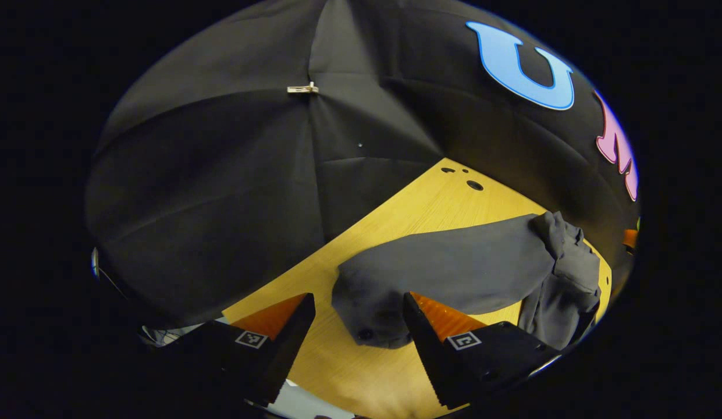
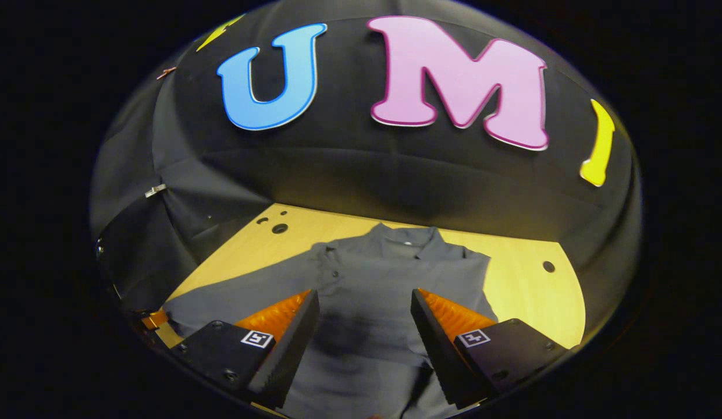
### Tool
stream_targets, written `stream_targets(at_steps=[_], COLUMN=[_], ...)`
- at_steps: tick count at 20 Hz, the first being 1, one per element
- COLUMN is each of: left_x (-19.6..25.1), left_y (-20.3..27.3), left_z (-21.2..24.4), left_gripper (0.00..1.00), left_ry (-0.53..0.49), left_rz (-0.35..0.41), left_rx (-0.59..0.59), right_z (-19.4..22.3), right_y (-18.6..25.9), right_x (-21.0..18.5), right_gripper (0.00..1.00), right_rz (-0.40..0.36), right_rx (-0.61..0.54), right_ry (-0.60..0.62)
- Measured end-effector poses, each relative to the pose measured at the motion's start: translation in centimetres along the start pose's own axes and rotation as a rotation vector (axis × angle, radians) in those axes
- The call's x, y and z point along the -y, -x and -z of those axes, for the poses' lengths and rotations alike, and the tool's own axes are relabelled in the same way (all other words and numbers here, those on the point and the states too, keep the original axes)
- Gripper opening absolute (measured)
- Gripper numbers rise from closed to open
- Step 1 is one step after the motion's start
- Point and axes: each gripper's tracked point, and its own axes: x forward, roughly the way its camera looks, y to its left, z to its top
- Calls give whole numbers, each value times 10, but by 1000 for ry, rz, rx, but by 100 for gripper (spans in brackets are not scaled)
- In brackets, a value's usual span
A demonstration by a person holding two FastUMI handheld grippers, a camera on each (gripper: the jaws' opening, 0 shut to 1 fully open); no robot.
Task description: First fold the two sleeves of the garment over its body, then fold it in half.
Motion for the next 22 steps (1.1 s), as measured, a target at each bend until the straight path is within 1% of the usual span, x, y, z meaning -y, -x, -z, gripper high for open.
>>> stream_targets(at_steps=[2,3,4,5,7,8,9,11,12,15,16,17,19,20,21,22], left_x=[3,6,5,4,2,0,1,9,13,23,27,31,41,44,45,48], left_y=[-14,-22,-30,-37,-49,-52,-54,-57,-59,-61,-62,-62,-63,-65,-64,-63], left_z=[-1,3,6,11,18,20,20,18,17,18,16,17,16,14,12,11], left_gripper=[96,92,92,96,96,100,96,98,97,72,71,55,44,30,20,15], left_ry=[-26,-29,-30,-26,-13,-13,-17,-40,-53,-95,-111,-128,-196,-244,-272,-271], left_rz=[-15,-20,-30,-40,-60,-70,-77,-68,-61,-32,-23,-17,-10,-14,-18,-8], left_rx=[-26,-46,-68,-94,-127,-137,-140,-138,-136,-145,-143,-143,-162,-169,-170,-173], right_z=[18,27,35,41,51,57,61,71,77,92,94,94,94,94,94,94], right_y=[23,35,44,52,69,76,82,94,98,107,108,109,108,109,109,110], right_x=[17,28,38,48,66,72,79,92,97,107,109,111,115,118,122,123], right_gripper=[98,98,99,98,98,98,98,99,99,98,98,98,99,98,98,99], right_rz=[24,37,51,65,88,96,103,117,123,123,123,121,118,119,119,115], right_rx=[-17,-25,-32,-38,-42,-47,-54,-60,-67,-92,-95,-95,-88,-83,-82,-83], right_ry=[-35,-45,-47,-46,-51,-54,-55,-52,-50,-65,-75,-85,-96,-95,-96,-97])
